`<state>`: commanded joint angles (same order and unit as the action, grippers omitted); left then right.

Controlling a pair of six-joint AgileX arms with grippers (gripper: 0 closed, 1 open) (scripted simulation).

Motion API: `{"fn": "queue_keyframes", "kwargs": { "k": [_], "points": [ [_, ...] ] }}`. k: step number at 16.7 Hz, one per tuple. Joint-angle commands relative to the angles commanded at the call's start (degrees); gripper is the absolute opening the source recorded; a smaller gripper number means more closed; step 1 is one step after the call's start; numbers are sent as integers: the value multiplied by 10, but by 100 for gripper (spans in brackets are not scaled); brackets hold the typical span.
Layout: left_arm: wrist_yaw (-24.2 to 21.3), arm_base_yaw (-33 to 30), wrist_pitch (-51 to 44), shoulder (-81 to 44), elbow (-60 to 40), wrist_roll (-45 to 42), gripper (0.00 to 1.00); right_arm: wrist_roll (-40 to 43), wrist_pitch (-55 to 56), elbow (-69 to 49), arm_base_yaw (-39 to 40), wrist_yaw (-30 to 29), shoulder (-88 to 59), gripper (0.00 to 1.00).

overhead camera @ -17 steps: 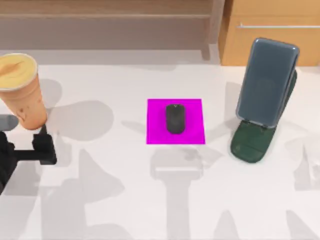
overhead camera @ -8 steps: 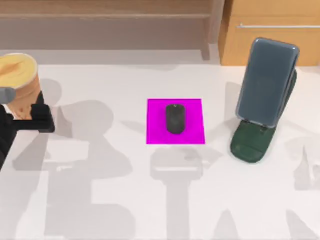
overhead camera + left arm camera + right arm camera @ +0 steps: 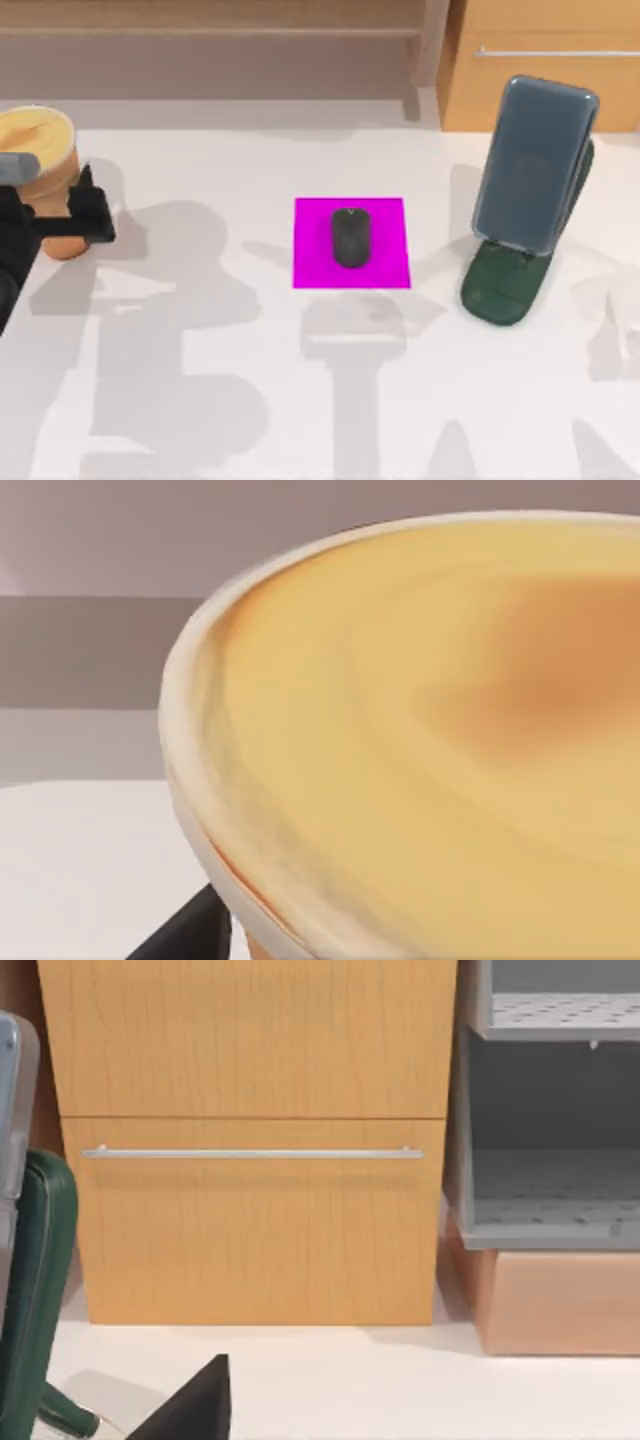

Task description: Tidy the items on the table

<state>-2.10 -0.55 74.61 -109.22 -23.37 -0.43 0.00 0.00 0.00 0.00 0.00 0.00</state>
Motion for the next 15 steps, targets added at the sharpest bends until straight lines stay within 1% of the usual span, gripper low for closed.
{"fn": "queue_keyframes", "kwargs": {
  "k": [4, 15],
  "points": [
    [0, 0, -2, -7, -7, 0, 100, 0, 0, 0, 0, 0, 0, 100],
    [0, 0, -2, -7, -7, 0, 17, 0, 0, 0, 0, 0, 0, 100]
  ]
}}
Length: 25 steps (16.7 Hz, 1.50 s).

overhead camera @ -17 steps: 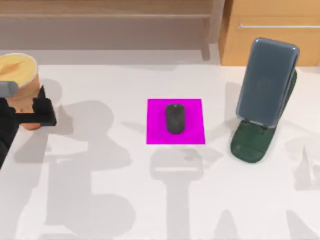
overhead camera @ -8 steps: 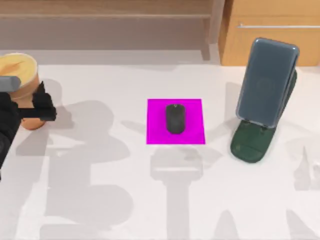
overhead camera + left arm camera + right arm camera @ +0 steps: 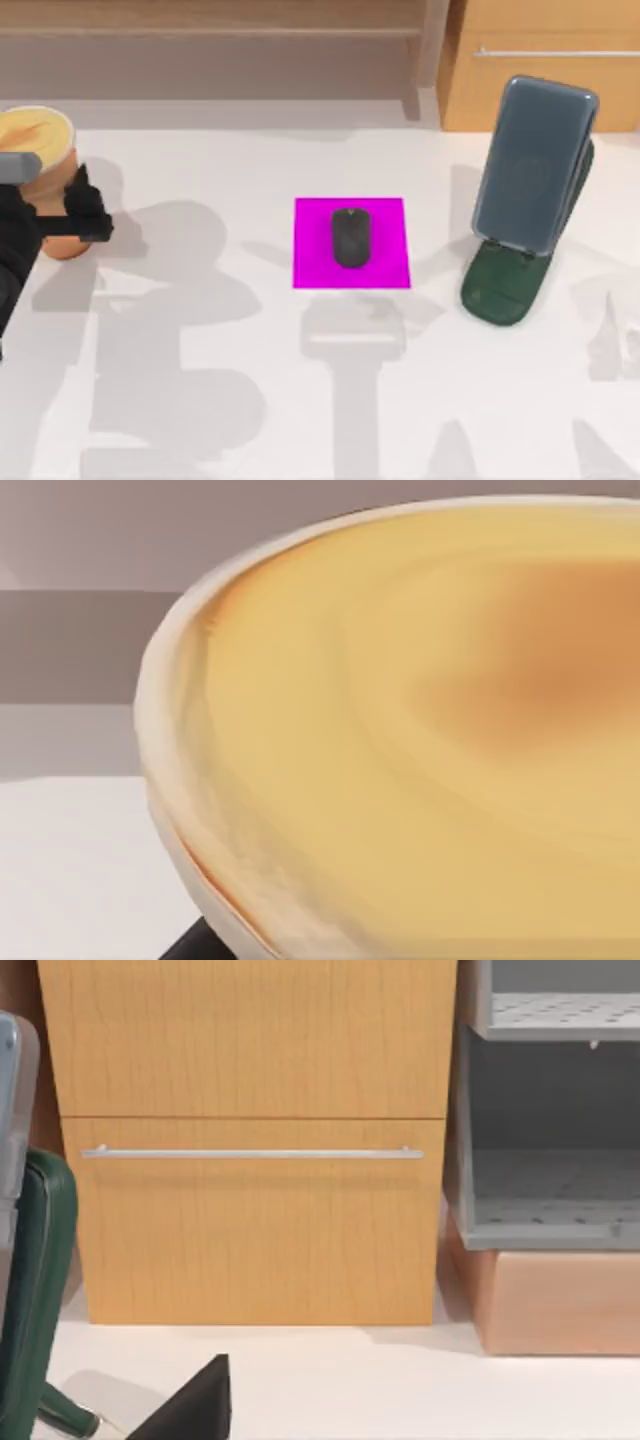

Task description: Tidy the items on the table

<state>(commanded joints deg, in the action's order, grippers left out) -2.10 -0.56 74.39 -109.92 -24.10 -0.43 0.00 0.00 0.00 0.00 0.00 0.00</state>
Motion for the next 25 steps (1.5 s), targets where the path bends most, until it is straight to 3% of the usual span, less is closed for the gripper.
{"fn": "queue_keyframes", "kwargs": {
  "k": [2, 3, 21, 25],
  "points": [
    [0, 0, 0, 0, 0, 0, 2, 0, 0, 0, 0, 0, 0, 100],
    [0, 0, 0, 0, 0, 0, 0, 0, 0, 0, 0, 0, 0, 100],
    [1, 0, -34, 32, 0, -2, 0, 0, 0, 0, 0, 0, 0, 100],
    [-2, 10, -32, 65, -54, -6, 0, 0, 0, 0, 0, 0, 0, 100]
  ]
}}
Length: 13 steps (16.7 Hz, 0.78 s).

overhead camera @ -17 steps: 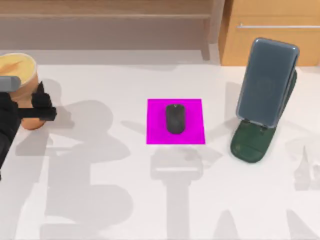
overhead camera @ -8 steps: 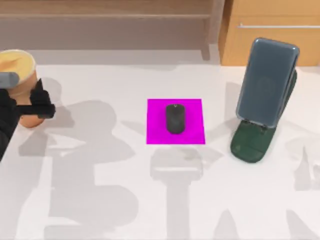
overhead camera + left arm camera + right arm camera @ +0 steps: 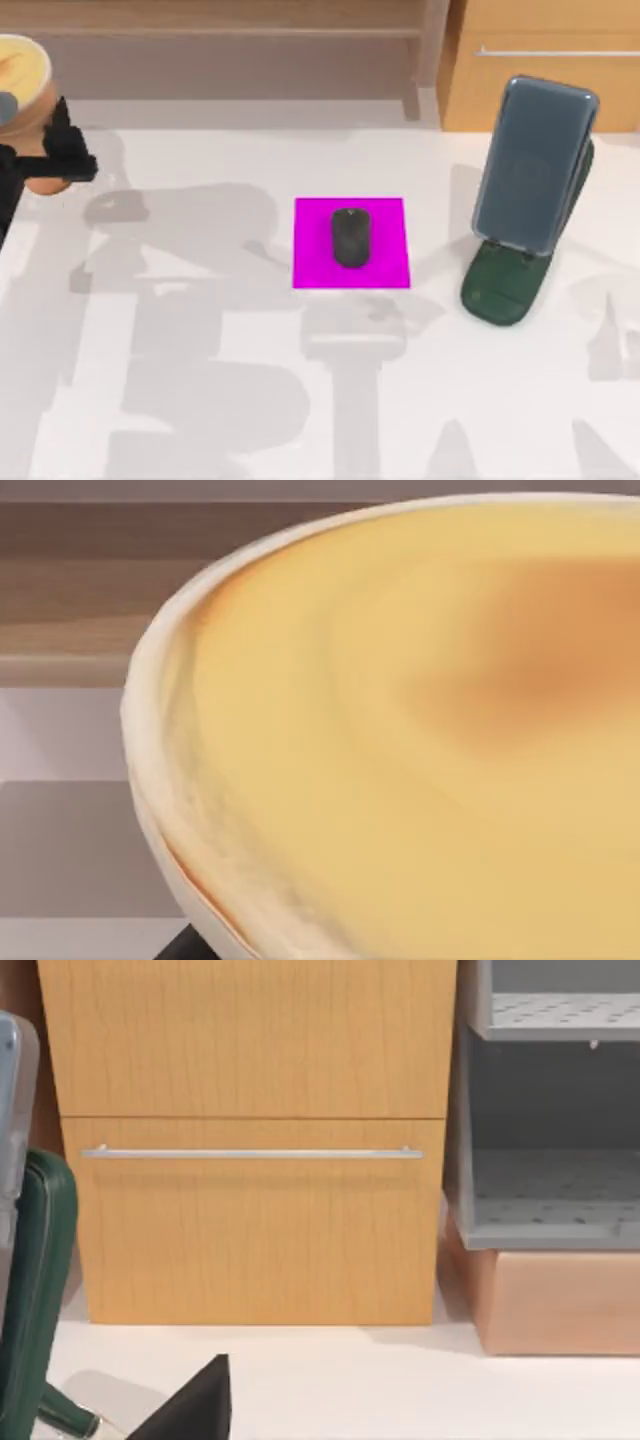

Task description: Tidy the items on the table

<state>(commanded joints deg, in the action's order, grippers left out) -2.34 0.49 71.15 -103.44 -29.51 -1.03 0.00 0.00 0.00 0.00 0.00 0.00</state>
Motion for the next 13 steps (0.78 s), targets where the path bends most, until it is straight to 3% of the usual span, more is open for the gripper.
{"fn": "queue_keyframes", "kwargs": {
  "k": [5, 13],
  "points": [
    [-14, 25, -72, 32, -137, -9, 0, 0, 0, 0, 0, 0, 0, 100],
    [-52, 66, -323, -16, -369, -18, 0, 0, 0, 0, 0, 0, 0, 100]
  ]
}}
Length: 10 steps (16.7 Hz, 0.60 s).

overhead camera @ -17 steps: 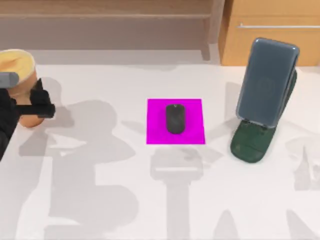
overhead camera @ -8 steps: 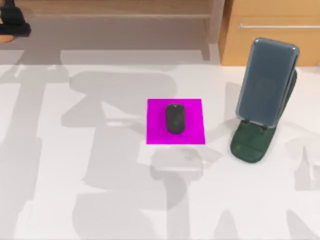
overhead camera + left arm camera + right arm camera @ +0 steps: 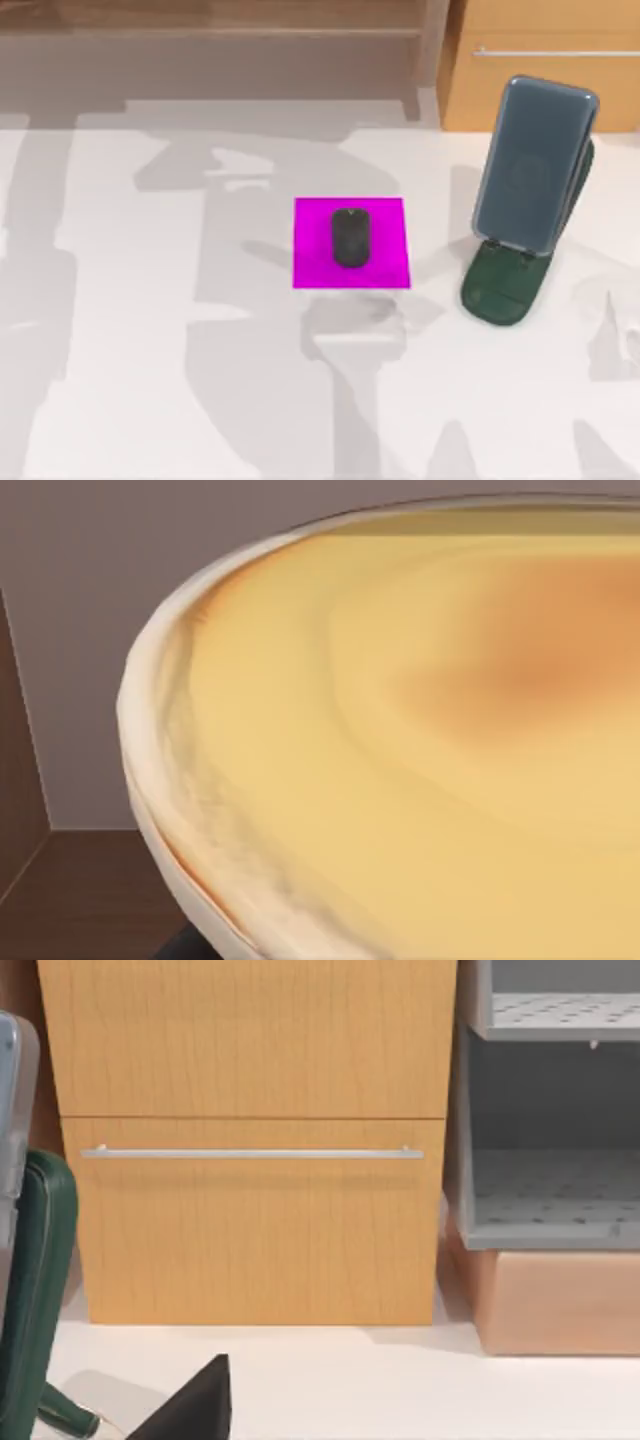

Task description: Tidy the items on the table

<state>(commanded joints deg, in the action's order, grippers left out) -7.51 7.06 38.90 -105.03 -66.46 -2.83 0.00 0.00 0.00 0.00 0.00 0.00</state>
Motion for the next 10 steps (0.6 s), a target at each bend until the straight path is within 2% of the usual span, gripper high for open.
{"fn": "queue_keyframes", "kwargs": {
  "k": [5, 10],
  "points": [
    [-24, 17, -147, -45, -120, 1, 0, 0, 0, 0, 0, 0, 0, 100],
    [-40, 22, -230, -73, -187, 2, 0, 0, 0, 0, 0, 0, 0, 100]
  ]
}}
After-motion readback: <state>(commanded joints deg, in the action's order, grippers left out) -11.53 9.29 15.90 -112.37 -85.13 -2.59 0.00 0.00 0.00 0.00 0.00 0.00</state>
